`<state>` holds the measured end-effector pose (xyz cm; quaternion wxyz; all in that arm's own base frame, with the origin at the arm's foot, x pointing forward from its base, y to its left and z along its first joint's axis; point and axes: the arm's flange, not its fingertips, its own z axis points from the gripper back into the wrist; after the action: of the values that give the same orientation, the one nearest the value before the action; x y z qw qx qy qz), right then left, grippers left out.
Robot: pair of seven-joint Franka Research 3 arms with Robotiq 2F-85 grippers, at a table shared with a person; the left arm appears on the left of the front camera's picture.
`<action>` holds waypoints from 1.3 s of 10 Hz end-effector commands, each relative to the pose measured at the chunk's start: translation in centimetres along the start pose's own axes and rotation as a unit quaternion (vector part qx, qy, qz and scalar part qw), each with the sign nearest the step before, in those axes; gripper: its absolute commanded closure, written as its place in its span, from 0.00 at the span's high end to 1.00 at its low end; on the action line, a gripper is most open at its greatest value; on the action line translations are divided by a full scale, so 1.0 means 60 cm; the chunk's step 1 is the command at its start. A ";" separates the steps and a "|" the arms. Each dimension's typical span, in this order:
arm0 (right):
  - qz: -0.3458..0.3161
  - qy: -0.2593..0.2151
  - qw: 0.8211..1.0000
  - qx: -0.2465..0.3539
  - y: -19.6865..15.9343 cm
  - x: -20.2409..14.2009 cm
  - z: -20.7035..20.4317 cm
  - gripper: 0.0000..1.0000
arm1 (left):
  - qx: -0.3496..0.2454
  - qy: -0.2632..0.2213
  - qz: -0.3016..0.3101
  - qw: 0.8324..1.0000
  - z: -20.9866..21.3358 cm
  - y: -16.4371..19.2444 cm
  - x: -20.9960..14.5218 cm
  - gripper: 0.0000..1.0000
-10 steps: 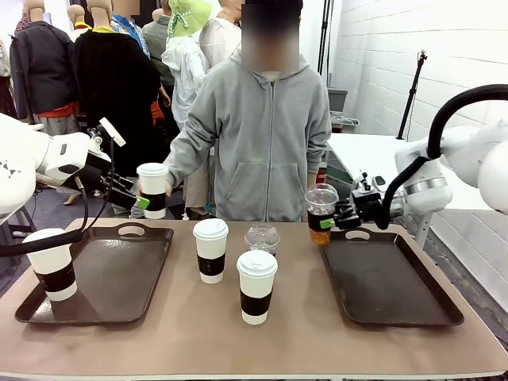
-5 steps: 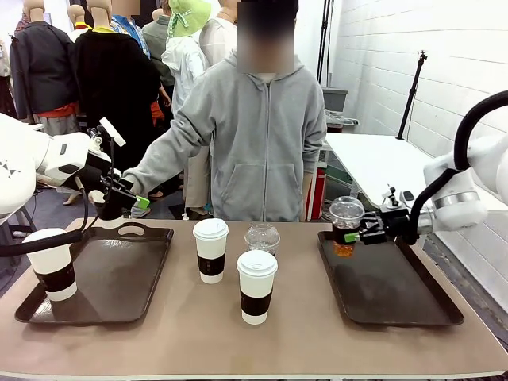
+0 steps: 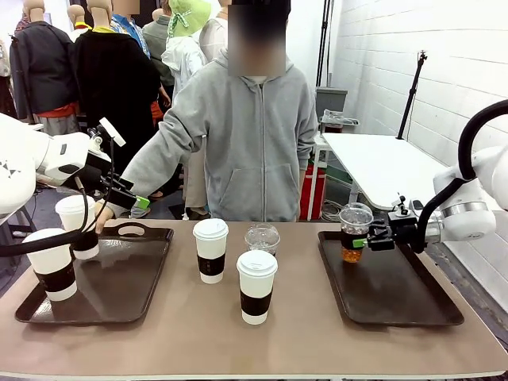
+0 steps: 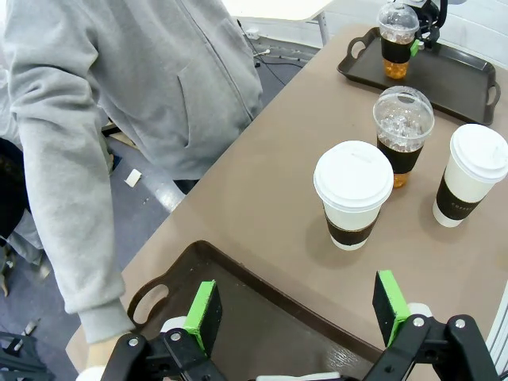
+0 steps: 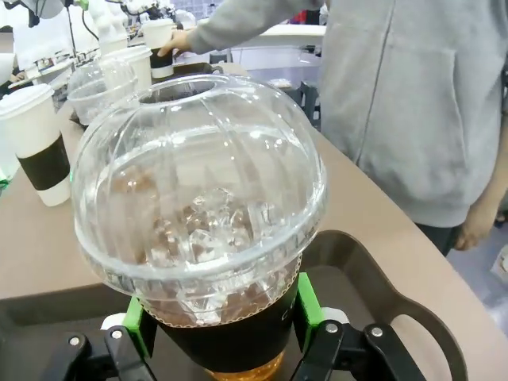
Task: Distribute the coffee onto the tray.
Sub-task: Pick up one iced Americano and place it on the right Handle tray.
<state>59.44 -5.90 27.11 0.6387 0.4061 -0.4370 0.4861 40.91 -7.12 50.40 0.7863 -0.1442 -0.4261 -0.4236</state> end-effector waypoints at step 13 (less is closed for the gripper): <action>-0.060 -0.057 0.996 -0.023 -0.042 -0.033 0.007 1.00 | -0.003 -0.001 0.002 1.000 0.000 0.001 -0.002 1.00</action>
<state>61.59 -7.07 25.10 0.6483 0.4322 -0.4587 0.4272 40.91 -7.13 50.39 0.7863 -0.1442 -0.4260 -0.4236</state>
